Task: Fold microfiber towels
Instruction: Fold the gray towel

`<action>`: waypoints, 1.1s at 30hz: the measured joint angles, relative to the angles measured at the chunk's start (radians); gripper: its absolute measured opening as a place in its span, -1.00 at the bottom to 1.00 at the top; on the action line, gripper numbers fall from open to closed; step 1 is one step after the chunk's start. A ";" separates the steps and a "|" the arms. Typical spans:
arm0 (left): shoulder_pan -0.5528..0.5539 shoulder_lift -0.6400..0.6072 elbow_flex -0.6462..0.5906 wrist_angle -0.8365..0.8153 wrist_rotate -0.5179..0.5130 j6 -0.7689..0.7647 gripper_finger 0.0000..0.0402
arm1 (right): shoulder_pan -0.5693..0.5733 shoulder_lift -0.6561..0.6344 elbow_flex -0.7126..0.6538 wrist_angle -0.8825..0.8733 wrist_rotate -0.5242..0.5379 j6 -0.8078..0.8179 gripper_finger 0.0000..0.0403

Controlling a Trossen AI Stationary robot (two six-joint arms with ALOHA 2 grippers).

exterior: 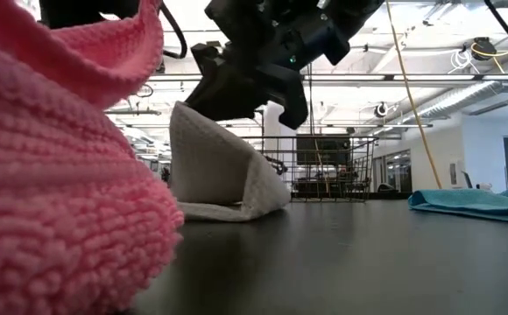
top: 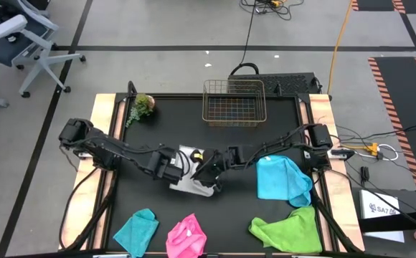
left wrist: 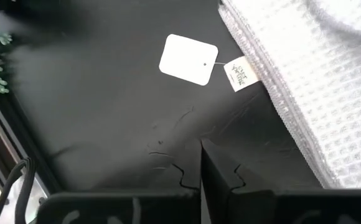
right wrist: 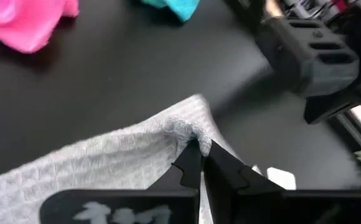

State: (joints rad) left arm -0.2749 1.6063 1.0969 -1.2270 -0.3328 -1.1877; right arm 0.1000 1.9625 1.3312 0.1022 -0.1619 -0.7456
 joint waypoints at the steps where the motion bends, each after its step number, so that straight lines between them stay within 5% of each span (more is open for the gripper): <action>1: 0.001 -0.008 -0.002 -0.002 0.000 -0.001 -0.95 | -0.001 0.000 0.000 0.006 0.000 0.000 -1.00; 13: 0.007 -0.106 -0.001 -0.002 -0.058 0.000 -0.98 | 0.000 0.000 0.000 0.031 0.010 0.024 -0.55; 20: 0.007 -0.099 -0.001 0.007 -0.059 -0.012 -0.91 | 0.004 -0.043 0.001 0.011 0.220 0.081 -0.30; 27: 0.007 -0.100 -0.001 0.011 -0.061 -0.019 -0.98 | -0.007 -0.070 -0.019 -0.379 0.161 0.360 -0.63; 30: 0.007 -0.099 -0.002 0.032 -0.072 -0.020 -0.94 | -0.007 -0.069 -0.060 -0.349 0.129 0.367 -0.90; 33: 0.007 -0.099 -0.002 0.076 -0.087 -0.004 -0.96 | -0.006 -0.069 -0.103 -0.281 0.108 0.389 -0.96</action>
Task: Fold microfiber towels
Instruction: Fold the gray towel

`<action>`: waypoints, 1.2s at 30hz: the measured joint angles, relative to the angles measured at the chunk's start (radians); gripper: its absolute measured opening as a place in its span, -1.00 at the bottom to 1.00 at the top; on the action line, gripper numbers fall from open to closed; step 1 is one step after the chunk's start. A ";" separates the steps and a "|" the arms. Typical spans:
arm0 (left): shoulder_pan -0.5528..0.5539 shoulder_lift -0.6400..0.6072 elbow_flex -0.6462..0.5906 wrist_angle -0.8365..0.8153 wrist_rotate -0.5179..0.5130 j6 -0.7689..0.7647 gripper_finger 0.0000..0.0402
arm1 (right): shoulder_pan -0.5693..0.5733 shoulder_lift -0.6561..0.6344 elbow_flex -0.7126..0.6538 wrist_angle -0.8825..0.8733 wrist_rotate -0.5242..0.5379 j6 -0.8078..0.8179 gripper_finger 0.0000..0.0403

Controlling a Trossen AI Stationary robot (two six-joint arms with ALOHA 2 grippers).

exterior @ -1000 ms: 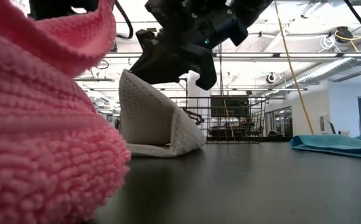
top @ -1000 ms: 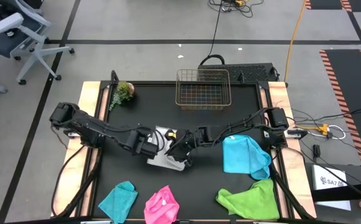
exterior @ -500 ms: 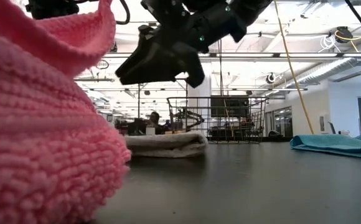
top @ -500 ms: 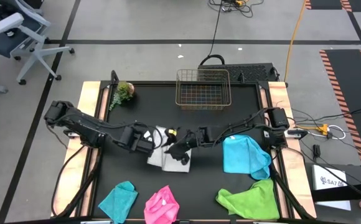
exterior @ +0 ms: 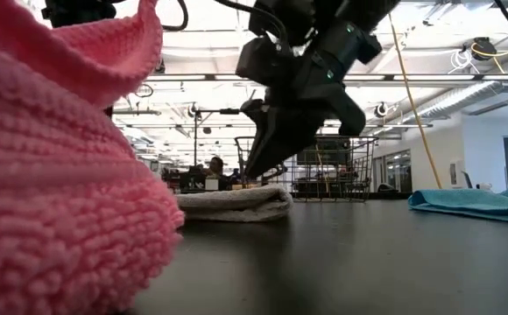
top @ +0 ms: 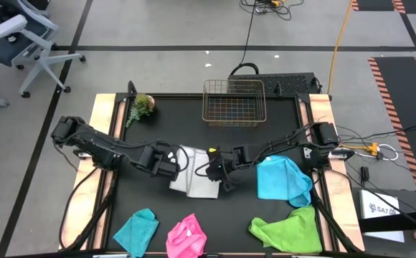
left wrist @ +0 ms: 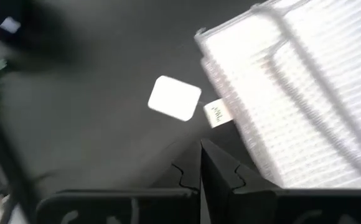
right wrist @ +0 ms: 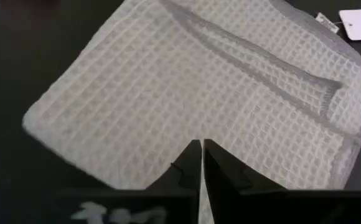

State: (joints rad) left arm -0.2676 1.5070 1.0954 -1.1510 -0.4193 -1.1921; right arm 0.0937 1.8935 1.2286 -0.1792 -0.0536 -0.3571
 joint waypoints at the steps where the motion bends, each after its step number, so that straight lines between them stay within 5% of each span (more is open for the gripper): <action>1: 0.000 0.000 0.000 0.012 -0.002 0.006 -0.97 | 0.000 0.000 -0.016 0.032 -0.001 0.018 -0.96; 14: 0.004 0.021 -0.001 0.098 -0.029 0.033 -0.98 | -0.029 -0.006 -0.210 0.134 0.018 0.192 -1.00; 21: 0.027 0.085 -0.001 0.230 0.007 0.107 -0.93 | -0.029 -0.104 -0.270 0.013 0.030 0.201 -1.00; 30: 0.090 0.231 0.000 0.610 0.095 0.367 -0.93 | -0.025 -0.362 -0.302 -0.154 -0.045 0.238 -1.00; 36: 0.165 0.291 0.001 0.883 0.297 0.689 -0.98 | -0.022 -0.500 -0.300 -0.139 -0.075 0.368 -1.00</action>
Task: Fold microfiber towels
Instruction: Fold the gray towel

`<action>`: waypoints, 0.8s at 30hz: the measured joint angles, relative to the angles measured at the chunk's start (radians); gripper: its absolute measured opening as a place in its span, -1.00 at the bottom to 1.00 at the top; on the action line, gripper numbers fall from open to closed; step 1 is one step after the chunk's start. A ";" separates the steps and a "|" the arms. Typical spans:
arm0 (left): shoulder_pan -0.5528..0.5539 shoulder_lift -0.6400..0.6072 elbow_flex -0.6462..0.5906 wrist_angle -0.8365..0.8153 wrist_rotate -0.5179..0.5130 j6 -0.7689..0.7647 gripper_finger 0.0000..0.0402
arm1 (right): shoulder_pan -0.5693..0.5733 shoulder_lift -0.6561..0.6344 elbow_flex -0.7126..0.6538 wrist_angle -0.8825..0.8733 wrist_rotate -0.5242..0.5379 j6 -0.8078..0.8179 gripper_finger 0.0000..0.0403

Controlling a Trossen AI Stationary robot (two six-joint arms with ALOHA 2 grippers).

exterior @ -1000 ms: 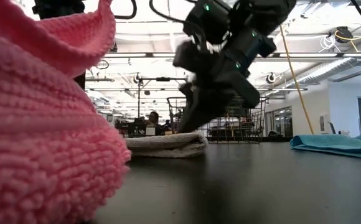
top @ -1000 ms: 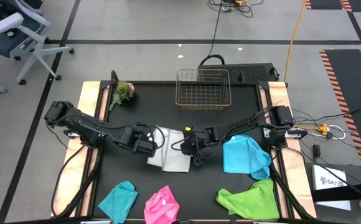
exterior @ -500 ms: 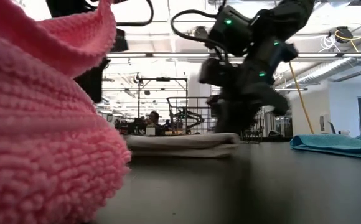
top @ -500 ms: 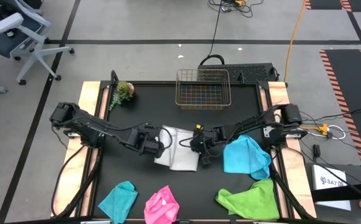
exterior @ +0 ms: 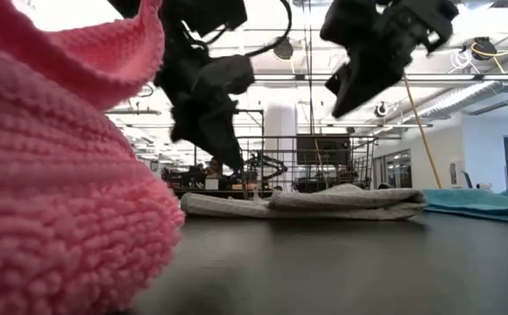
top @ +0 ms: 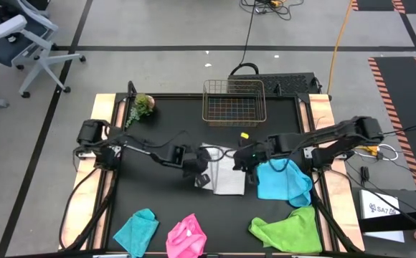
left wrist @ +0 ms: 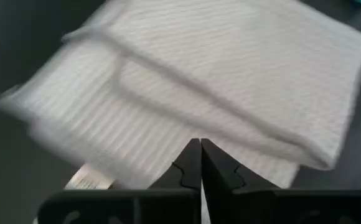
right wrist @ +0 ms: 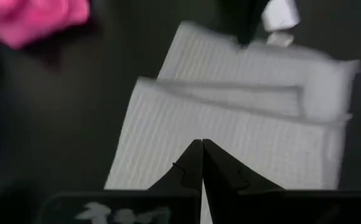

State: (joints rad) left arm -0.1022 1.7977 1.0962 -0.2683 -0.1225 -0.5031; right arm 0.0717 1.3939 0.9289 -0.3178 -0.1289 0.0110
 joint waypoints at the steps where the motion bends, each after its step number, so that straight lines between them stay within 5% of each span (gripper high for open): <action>1: 0.012 0.015 0.000 0.032 0.030 0.029 -0.98 | -0.001 -0.018 0.001 0.000 0.009 0.016 -1.00; 9: 0.057 0.119 0.002 0.020 0.146 0.093 -0.98 | 0.000 -0.108 0.001 -0.006 0.127 0.061 -1.00; 17: 0.011 0.124 0.001 0.059 0.229 0.060 -0.98 | -0.014 -0.120 0.001 -0.010 0.132 0.055 -1.00; 24: 0.007 0.077 -0.005 0.033 0.193 -0.001 -0.98 | -0.032 -0.101 0.001 -0.017 0.126 0.056 -1.00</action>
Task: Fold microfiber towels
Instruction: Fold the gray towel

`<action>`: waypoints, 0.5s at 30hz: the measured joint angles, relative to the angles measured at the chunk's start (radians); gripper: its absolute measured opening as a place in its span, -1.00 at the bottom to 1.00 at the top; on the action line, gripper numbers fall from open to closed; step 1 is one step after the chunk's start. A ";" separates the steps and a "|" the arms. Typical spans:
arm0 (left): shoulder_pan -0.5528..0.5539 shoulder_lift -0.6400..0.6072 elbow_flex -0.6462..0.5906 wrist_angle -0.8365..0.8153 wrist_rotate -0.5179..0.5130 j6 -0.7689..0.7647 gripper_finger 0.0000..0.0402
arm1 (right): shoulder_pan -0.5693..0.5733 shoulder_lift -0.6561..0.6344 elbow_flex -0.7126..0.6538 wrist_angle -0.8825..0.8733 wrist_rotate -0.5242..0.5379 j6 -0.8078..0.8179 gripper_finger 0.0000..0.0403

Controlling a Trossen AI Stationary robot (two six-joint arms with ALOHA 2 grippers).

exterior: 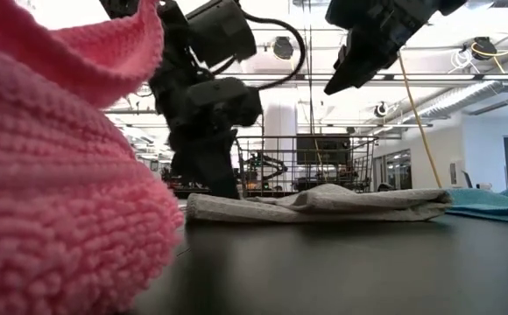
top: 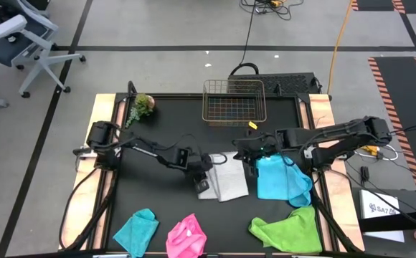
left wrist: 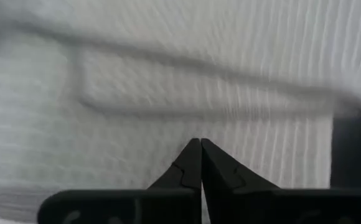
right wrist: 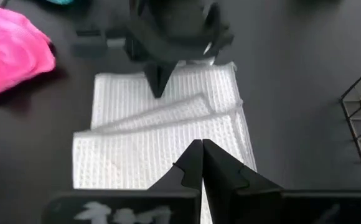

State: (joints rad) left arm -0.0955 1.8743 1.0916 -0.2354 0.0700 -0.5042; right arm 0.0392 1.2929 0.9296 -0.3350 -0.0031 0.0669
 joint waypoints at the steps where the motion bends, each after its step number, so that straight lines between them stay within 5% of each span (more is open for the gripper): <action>1: 0.008 -0.017 0.000 -0.002 -0.015 -0.012 -0.97 | 0.000 0.011 -0.005 -0.004 -0.005 0.000 -1.00; 8: 0.078 -0.072 0.002 -0.093 -0.052 -0.085 -0.99 | 0.017 0.127 -0.074 0.089 -0.080 0.087 -1.00; 15: 0.142 -0.060 0.002 -0.124 0.088 -0.239 -0.88 | 0.028 0.177 -0.075 0.111 -0.080 0.096 -1.00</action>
State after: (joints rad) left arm 0.0467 1.8144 1.0939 -0.3595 0.1580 -0.7431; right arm 0.0669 1.4700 0.8543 -0.2243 -0.0829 0.1630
